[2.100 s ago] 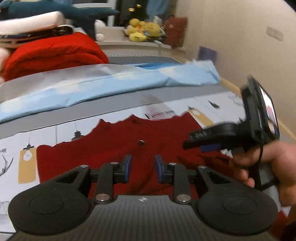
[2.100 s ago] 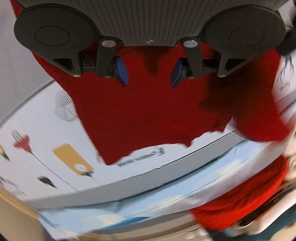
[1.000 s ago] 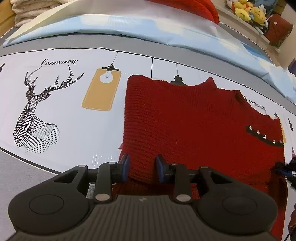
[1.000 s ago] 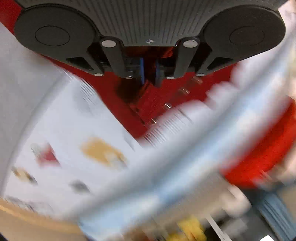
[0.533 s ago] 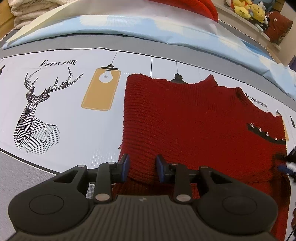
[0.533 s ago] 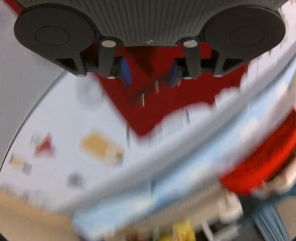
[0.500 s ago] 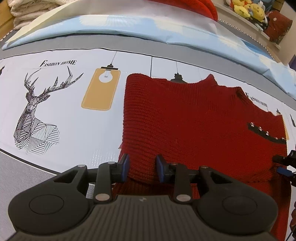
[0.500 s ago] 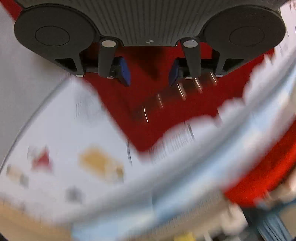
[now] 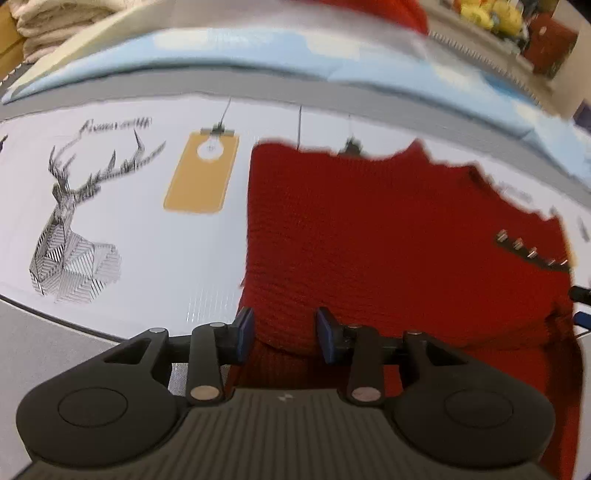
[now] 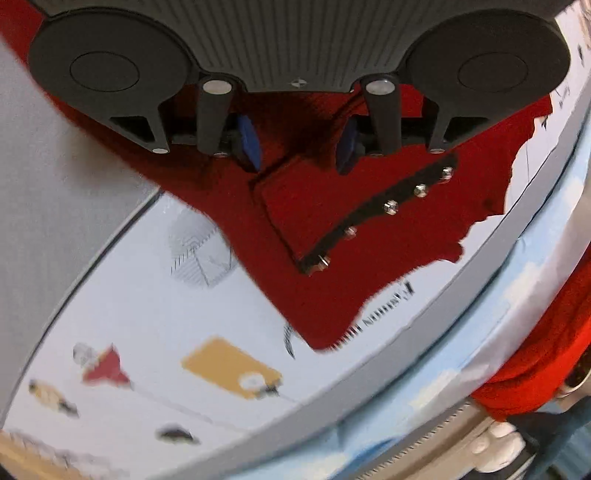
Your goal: Fold small clothes
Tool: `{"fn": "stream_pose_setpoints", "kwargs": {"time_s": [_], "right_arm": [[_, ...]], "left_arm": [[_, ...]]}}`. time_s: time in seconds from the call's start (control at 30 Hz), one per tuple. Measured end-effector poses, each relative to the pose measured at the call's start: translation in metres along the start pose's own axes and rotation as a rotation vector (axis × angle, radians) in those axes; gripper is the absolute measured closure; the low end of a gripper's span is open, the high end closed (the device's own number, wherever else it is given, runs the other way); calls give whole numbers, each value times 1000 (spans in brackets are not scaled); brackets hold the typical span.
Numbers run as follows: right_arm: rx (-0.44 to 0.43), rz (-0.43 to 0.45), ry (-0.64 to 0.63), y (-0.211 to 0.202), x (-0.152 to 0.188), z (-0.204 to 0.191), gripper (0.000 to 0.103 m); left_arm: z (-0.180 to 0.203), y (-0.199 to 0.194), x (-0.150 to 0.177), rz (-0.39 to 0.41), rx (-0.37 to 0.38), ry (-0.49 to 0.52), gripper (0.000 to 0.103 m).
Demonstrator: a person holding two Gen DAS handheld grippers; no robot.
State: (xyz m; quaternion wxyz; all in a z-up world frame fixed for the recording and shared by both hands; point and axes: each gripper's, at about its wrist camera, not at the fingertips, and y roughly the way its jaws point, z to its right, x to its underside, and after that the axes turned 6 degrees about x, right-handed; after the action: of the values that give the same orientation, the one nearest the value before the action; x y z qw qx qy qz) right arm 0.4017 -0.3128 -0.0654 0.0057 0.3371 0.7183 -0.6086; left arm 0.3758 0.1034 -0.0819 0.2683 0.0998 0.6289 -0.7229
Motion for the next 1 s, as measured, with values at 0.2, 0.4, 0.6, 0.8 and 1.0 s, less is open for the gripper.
{"fn": "stream_pose_setpoints", "kwargs": {"time_s": [0.2,0.4,0.6,0.8,1.0], "right_arm": [[5,144,-199,-63,4,-19,55],[-41,287,-315,-148,24,-9,55],[-135,325,-296,-233,48,61,54],[-61,274,-263,-239,87,173,53],[7,37,-167,-179,117,251,54]], "left_arm": [[18,-73,5,238,27,130,63],[32,-159,46,286,7,272,61],[21,-238,124,338,62,311,61],[-16,-212,212,206,114,159,61],[-65,-153,268,-29,71,-31,63]]}}
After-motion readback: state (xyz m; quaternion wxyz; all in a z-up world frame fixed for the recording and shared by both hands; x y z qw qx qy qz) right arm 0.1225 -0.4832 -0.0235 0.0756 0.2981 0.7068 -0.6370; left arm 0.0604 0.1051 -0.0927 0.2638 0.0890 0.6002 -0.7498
